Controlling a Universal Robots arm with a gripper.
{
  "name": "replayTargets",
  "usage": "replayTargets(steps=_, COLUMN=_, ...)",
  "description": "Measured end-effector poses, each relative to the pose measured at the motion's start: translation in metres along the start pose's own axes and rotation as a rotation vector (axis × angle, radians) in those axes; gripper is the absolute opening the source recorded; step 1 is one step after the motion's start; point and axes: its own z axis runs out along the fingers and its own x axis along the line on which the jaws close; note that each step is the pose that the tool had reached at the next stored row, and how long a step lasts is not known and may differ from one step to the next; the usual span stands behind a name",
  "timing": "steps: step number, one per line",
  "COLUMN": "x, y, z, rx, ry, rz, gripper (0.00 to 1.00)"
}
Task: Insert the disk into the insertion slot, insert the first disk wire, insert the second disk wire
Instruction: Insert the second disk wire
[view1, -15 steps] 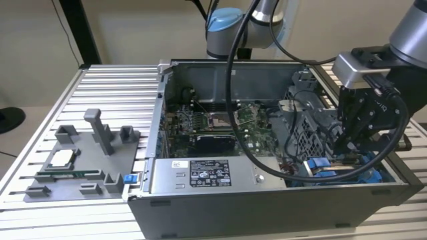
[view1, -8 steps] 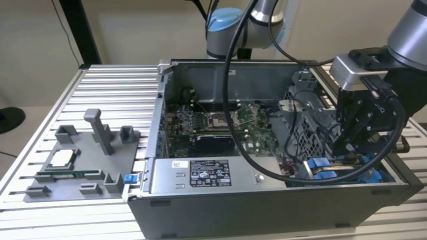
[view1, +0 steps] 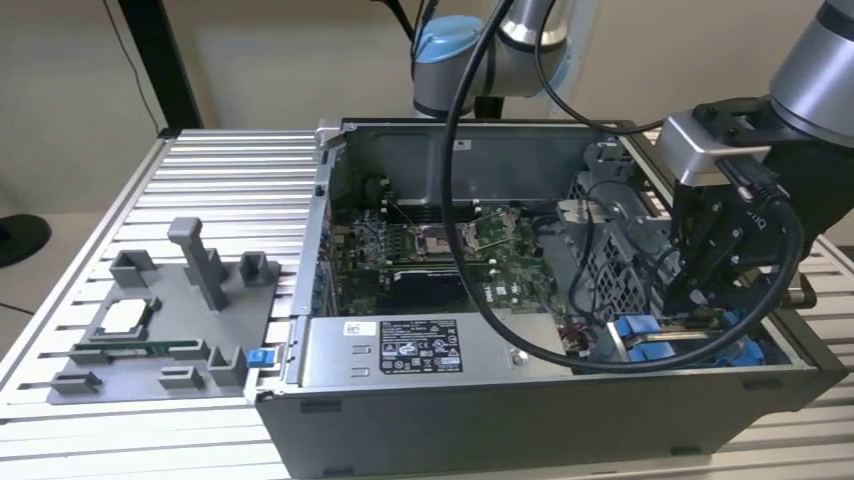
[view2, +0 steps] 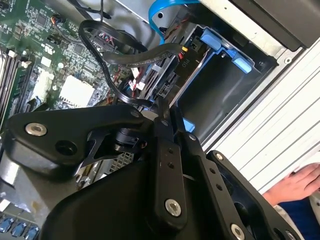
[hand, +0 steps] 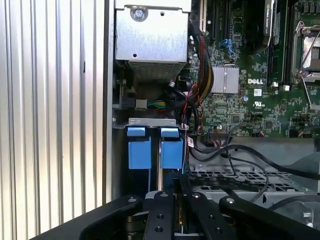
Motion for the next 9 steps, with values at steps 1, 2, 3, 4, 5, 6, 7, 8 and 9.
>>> replayTargets(steps=1, x=0.0000, y=0.0000, z=0.0000, rx=0.0000, ry=0.0001, rz=0.000, gripper=0.00)
replayTargets(steps=2, x=0.0000, y=0.0000, z=0.0000, rx=0.0000, ry=0.0001, rz=0.000, gripper=0.00)
replayTargets(steps=3, x=0.0000, y=0.0000, z=0.0000, rx=0.0000, ry=0.0001, rz=0.000, gripper=0.00)
replayTargets(steps=4, x=0.0000, y=0.0000, z=0.0000, rx=0.0000, ry=0.0001, rz=0.000, gripper=0.00)
replayTargets(steps=5, x=0.0000, y=0.0000, z=0.0000, rx=0.0000, ry=0.0000, rz=0.000, gripper=0.00)
replayTargets(steps=6, x=0.0000, y=0.0000, z=0.0000, rx=0.0000, ry=0.0001, rz=0.000, gripper=0.00)
replayTargets(steps=7, x=0.0000, y=0.0000, z=0.0003, rx=0.0005, ry=-0.0002, rz=0.000, gripper=0.00)
replayTargets(steps=8, x=0.0000, y=0.0000, z=0.0004, rx=0.0015, ry=-0.0002, rz=0.000, gripper=0.00)
replayTargets(steps=9, x=0.0000, y=0.0000, z=0.0007, rx=0.0032, ry=-0.0002, rz=0.000, gripper=0.00)
